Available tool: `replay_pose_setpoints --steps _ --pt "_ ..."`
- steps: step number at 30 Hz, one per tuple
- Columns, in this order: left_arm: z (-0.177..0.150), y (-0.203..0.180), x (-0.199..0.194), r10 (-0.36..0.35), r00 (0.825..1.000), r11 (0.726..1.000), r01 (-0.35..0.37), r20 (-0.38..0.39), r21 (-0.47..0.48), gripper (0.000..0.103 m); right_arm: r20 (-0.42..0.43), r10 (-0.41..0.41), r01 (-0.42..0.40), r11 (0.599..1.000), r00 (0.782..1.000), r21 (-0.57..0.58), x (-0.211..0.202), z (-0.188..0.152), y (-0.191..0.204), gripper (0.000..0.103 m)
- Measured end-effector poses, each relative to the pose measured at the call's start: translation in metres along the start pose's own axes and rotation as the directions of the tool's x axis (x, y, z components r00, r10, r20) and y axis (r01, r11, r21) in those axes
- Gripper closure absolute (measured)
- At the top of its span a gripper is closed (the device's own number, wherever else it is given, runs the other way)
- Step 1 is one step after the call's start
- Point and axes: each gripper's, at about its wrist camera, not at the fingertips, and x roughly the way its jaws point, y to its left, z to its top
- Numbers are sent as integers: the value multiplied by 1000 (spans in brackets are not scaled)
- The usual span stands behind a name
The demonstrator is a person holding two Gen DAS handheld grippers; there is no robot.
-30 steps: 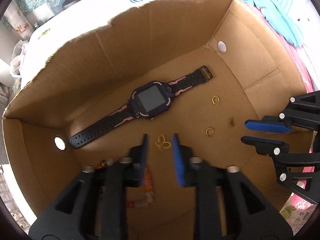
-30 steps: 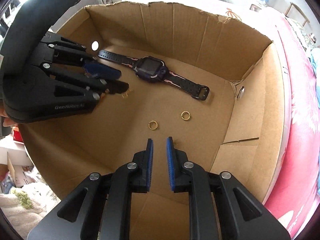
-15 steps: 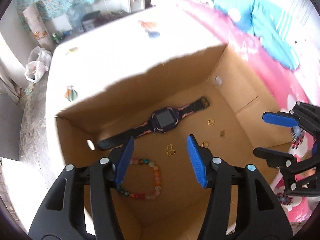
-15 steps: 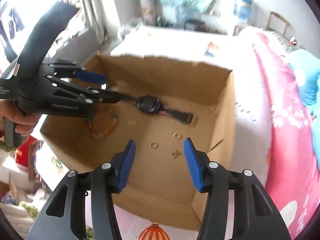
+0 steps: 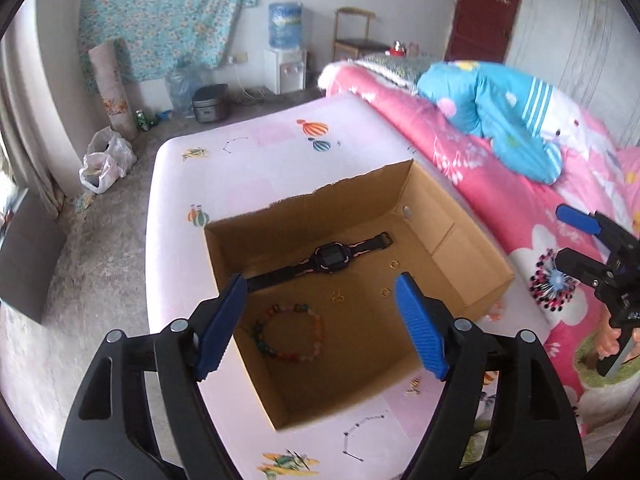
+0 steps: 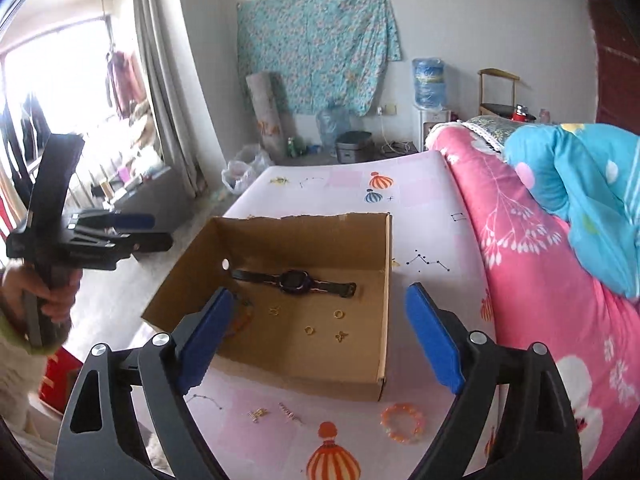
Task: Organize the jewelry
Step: 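Withdraw both grippers from the box back toward the remaining charms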
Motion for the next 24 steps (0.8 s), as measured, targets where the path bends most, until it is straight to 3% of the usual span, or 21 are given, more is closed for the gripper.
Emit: replay_pose_setpoints --steps 9,17,24 --pt "-63 -5 -32 21 997 990 -10 74 -143 27 22 -29 28 999 999 33 -23 -39 3 10" --pt "-120 -14 -30 55 997 973 -42 48 -228 27 -61 -58 62 996 996 58 -5 -84 2 9" --pt "-139 -19 -15 80 997 972 -74 18 -221 27 -151 -77 88 993 986 72 16 -115 2 9"
